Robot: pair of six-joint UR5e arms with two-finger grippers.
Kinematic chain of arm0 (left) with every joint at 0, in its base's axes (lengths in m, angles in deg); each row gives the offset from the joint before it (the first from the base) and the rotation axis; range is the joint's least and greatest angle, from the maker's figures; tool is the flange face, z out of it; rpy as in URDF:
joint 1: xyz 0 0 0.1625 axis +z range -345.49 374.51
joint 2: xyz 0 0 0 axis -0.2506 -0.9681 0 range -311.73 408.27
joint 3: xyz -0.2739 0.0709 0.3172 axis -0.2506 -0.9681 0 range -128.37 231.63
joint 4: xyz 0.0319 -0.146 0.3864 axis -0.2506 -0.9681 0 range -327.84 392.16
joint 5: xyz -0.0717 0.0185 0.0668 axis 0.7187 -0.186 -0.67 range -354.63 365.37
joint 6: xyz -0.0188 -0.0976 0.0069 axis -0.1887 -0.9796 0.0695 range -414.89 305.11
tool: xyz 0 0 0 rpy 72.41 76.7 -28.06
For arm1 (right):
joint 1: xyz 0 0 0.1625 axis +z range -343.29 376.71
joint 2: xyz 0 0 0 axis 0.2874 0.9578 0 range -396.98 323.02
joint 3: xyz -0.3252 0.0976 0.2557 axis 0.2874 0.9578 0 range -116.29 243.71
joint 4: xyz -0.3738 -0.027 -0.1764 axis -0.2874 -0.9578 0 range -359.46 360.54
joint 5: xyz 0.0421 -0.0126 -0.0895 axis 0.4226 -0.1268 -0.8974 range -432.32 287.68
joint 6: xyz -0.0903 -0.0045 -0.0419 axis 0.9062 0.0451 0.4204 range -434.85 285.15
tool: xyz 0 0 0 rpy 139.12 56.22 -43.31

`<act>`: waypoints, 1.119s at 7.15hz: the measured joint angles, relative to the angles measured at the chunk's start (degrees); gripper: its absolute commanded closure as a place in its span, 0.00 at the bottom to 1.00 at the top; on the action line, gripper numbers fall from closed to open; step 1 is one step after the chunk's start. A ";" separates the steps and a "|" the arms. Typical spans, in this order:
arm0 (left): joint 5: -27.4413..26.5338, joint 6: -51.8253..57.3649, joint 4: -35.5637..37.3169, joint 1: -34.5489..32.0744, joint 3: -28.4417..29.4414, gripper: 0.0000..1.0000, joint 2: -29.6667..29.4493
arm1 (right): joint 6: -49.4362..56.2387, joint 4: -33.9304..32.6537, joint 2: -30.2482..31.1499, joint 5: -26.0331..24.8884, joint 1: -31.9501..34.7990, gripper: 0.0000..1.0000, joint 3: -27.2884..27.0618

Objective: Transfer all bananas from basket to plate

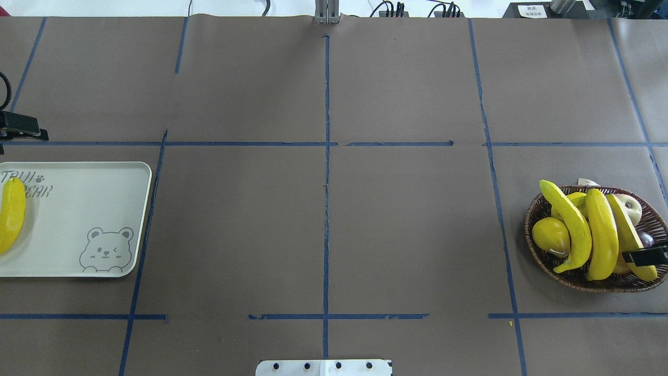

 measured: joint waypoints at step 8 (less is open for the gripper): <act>0.57 -0.30 -0.17 0.00 -0.30 0.00 0.07 | 0.02 0.43 -1.09 0.42 1.55 0.99 0.21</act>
